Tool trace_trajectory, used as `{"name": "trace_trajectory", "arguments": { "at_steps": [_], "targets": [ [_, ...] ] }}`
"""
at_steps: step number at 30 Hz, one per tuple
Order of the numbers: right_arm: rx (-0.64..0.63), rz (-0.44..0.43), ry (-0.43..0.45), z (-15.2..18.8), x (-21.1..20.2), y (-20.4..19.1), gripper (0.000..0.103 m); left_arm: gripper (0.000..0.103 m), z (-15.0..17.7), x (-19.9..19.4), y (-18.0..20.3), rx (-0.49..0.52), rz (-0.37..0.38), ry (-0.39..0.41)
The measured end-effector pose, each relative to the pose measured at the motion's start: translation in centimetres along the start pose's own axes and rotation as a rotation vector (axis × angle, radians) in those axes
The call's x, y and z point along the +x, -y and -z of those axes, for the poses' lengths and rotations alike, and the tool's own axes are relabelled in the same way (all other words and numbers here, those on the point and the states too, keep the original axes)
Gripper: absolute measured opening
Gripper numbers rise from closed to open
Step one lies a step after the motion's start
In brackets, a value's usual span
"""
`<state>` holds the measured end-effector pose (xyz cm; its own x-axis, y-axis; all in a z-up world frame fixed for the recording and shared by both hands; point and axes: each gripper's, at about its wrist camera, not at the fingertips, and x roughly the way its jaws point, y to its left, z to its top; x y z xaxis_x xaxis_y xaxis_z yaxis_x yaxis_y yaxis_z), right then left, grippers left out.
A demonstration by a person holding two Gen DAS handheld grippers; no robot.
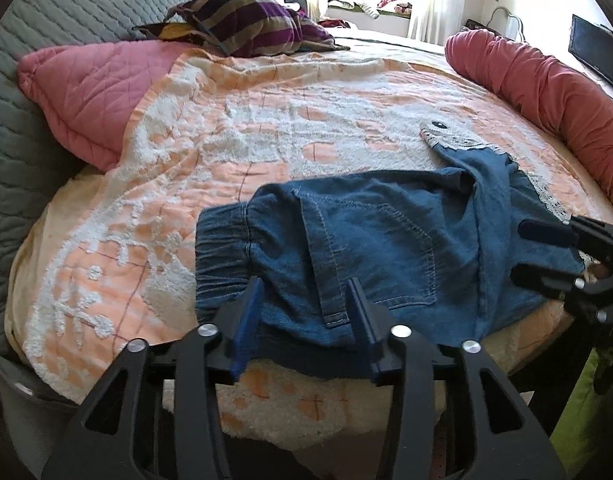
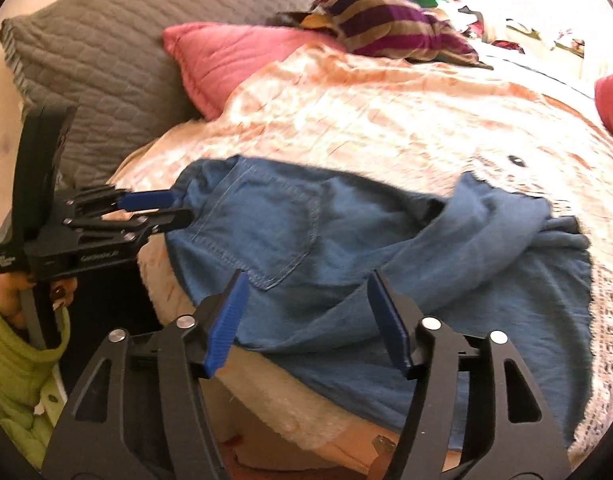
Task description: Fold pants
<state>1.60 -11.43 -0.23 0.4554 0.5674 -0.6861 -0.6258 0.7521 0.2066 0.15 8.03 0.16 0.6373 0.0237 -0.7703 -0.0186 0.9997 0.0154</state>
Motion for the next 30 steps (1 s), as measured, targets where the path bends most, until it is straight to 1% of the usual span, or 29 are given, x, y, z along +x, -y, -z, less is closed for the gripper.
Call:
{"name": "trace_trajectory", "arguments": {
  "at_steps": [2,6,8,10,12,13,15,17,18,21,24,30],
  "targets": [
    [0.018,0.017,0.019,-0.1,-0.8,0.9,0.060,0.044,-0.4,-0.9,0.2,0.004,0.000,0.020],
    [0.043,0.053,0.057,-0.6,-2.2,2.1,0.067,0.057,-0.9,-2.0,0.7,0.015,0.002,0.048],
    [0.053,0.075,0.076,-0.9,-2.8,2.5,0.068,0.059,-1.2,-2.4,1.1,0.028,0.001,0.057],
    [0.065,0.087,0.090,-1.0,-3.5,3.4,0.074,0.066,-1.6,-2.8,1.4,0.030,0.008,0.069],
    [0.075,0.110,0.103,-1.0,-3.9,3.9,0.076,0.070,-1.9,-3.2,1.8,0.037,0.015,0.080],
    [0.081,0.120,0.109,-1.0,-4.3,4.3,0.079,0.073,-2.1,-3.3,2.0,0.040,0.017,0.083],
    [0.096,0.142,0.118,-1.1,-4.8,5.1,0.081,0.073,-2.4,-3.6,2.4,0.048,0.027,0.091],
    [0.112,0.166,0.131,-1.0,-5.4,6.0,0.084,0.080,-2.8,-3.8,2.9,0.055,0.034,0.102],
    [0.119,0.173,0.133,-1.1,-5.6,6.3,0.086,0.086,-3.0,-3.9,3.1,0.058,0.039,0.105],
    [0.145,0.208,0.136,-1.2,-6.0,7.7,0.087,0.086,-3.4,-3.9,4.2,0.078,0.064,0.111],
    [0.162,0.236,0.139,-1.6,-6.4,8.8,0.089,0.086,-3.8,-3.5,5.7,0.102,0.105,0.105],
    [0.132,0.300,0.113,-3.3,-6.1,10.5,0.090,0.086,-4.3,-1.0,8.8,0.128,0.214,0.053]
  ]
}}
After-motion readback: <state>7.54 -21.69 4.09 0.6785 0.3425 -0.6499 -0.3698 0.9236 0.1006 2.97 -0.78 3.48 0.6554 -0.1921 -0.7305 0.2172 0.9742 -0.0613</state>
